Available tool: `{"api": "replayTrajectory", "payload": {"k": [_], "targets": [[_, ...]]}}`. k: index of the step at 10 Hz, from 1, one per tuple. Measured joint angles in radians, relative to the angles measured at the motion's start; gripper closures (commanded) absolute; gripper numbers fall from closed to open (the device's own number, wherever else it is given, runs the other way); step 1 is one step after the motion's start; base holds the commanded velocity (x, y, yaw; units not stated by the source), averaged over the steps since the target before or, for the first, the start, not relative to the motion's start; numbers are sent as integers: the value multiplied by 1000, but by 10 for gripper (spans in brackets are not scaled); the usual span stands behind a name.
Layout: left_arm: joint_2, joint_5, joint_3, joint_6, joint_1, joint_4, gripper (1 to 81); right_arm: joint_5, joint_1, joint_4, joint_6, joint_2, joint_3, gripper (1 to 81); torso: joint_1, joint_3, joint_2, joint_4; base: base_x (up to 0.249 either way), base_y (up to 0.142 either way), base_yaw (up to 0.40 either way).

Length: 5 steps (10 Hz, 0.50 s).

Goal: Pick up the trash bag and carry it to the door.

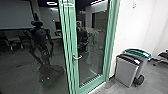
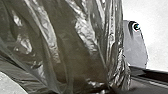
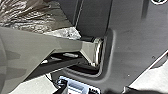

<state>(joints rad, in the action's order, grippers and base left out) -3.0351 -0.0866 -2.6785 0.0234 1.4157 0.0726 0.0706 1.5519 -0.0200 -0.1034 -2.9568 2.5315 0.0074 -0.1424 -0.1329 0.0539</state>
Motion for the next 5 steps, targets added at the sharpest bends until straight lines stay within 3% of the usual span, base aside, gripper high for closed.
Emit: {"api": "replayTrajectory", "payload": {"k": [5], "targets": [[-1, 0, -1, 0, 0, 0, 811, 0, 0, 0, 0, -1, 0, 10, 0, 0, 0, 0, 162, -65, 0]]}}
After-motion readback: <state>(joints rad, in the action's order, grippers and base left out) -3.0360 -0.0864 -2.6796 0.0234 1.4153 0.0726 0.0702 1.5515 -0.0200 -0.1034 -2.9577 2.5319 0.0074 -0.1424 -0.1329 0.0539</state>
